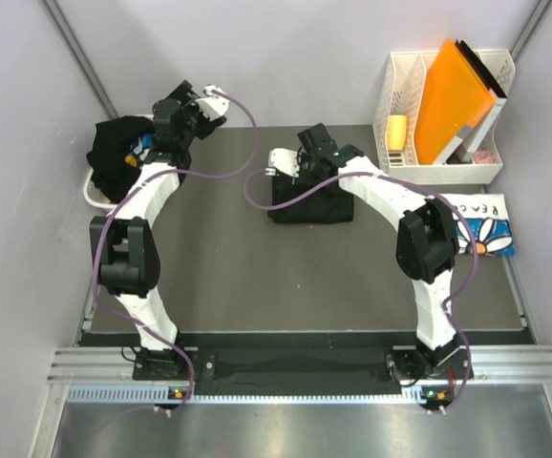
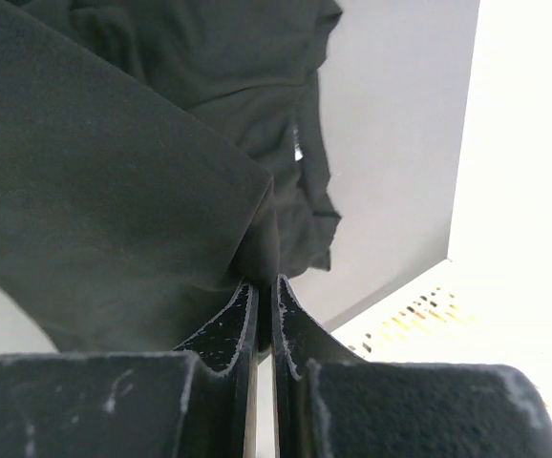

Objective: Fold and stack the t-shirts

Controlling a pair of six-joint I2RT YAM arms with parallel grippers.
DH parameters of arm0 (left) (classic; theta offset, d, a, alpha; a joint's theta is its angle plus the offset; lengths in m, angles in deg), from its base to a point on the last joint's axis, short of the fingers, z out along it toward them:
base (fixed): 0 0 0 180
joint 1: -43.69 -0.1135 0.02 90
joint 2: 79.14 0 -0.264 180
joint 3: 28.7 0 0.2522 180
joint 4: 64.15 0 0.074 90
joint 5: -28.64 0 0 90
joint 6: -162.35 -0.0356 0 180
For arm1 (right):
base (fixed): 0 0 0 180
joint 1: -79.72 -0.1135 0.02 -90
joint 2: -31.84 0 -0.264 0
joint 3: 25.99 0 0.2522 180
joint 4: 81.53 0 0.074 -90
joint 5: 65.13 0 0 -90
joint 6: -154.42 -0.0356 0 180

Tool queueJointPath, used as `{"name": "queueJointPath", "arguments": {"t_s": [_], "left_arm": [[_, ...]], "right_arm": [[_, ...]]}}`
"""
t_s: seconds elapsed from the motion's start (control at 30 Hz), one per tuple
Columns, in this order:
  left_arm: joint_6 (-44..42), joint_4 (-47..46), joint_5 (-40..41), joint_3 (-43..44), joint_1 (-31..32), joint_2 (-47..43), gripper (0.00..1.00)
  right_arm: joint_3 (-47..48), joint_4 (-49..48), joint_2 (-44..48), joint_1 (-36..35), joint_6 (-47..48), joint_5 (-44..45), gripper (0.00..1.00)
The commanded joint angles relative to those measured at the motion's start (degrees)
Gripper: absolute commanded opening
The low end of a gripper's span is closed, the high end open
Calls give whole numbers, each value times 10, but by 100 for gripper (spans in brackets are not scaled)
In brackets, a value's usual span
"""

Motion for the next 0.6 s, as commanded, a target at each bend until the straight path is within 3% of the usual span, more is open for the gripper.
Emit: {"name": "queueJointPath", "arguments": {"t_s": [0.0,0.57], "left_arm": [[5,-5,3,28,5,5,86],[11,-9,4,18,7,3,86]], "right_arm": [[43,-45,-22,14,15,12,0],[38,-102,-62,37,-7,26,0]]}}
